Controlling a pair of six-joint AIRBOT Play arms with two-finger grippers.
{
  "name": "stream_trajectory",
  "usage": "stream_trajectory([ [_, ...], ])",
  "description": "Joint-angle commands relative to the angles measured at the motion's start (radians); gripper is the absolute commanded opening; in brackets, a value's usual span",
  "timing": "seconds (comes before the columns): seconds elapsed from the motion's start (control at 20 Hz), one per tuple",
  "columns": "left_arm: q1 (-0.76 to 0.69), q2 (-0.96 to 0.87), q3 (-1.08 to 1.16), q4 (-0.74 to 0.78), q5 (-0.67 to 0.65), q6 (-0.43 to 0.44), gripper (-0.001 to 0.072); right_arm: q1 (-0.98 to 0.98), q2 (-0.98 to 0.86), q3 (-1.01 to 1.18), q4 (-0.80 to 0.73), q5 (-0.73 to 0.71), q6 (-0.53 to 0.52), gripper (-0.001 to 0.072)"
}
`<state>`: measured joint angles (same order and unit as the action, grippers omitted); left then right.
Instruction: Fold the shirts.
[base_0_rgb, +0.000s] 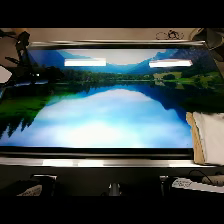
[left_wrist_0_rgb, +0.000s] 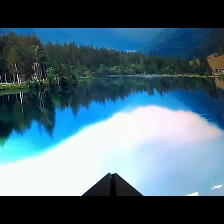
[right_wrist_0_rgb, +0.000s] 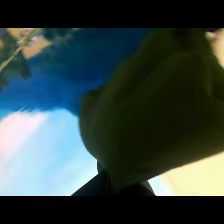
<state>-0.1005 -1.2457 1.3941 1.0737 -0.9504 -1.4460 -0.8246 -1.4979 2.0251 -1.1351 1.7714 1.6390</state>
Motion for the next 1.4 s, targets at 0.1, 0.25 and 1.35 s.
stream_trajectory([
  [0.1,-0.001,0.002,0.0,0.0,-0.003,0.008,0.0032,-0.145,0.004,-0.001,-0.12,0.075,0.11,0.002],
  [0.25,-0.001,0.004,0.0,0.0,-0.003,0.008,0.0033,-0.156,0.048,-0.114,-0.253,0.078,0.134,0.002],
  [1.35,-0.082,-0.24,0.332,0.735,-0.332,-0.284,0.0095,0.512,0.167,-0.315,-0.501,-0.528,-0.006,0.0634],
])
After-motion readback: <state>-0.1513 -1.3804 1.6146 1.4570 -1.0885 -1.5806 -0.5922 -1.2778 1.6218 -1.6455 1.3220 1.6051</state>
